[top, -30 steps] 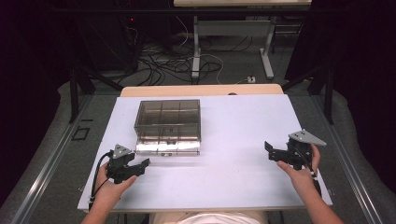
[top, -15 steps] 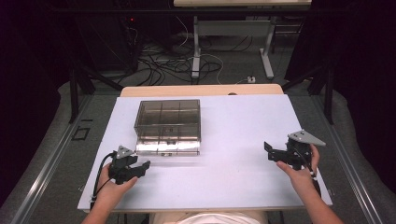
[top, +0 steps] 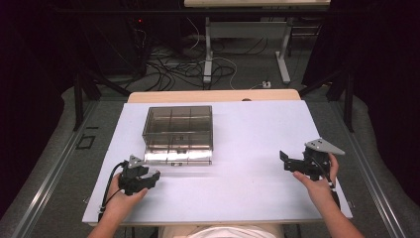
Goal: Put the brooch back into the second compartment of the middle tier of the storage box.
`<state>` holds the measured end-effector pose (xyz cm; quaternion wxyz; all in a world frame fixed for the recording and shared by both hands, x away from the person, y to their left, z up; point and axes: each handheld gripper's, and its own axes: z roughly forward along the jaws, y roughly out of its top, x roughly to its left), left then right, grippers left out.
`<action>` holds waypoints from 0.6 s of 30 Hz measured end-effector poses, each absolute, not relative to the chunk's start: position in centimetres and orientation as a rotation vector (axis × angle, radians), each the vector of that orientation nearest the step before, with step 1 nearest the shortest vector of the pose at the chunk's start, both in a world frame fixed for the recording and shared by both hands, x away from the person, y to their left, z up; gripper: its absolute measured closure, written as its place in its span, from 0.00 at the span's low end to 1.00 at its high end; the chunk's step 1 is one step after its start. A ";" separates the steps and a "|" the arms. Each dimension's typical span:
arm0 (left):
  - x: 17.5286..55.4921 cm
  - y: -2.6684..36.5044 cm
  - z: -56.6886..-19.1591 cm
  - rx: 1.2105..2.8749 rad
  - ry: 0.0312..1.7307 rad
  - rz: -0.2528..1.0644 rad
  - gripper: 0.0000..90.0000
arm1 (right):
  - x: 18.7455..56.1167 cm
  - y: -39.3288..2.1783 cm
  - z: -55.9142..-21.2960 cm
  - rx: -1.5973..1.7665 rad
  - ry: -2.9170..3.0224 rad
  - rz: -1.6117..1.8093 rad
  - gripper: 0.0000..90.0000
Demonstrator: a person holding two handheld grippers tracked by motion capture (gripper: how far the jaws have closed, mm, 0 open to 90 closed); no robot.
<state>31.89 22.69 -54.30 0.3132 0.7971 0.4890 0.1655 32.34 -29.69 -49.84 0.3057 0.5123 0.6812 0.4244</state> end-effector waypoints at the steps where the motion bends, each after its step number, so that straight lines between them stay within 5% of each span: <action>1: 32.0 22.7 -54.4 2.102 1.289 0.448 0.54 | 32.4 -29.7 -49.9 1.355 1.806 1.119 0.02; 18: 32.9 22.4 -55.1 2.118 1.287 0.411 0.61 | 32.4 -29.6 -50.1 1.369 1.799 1.119 0.03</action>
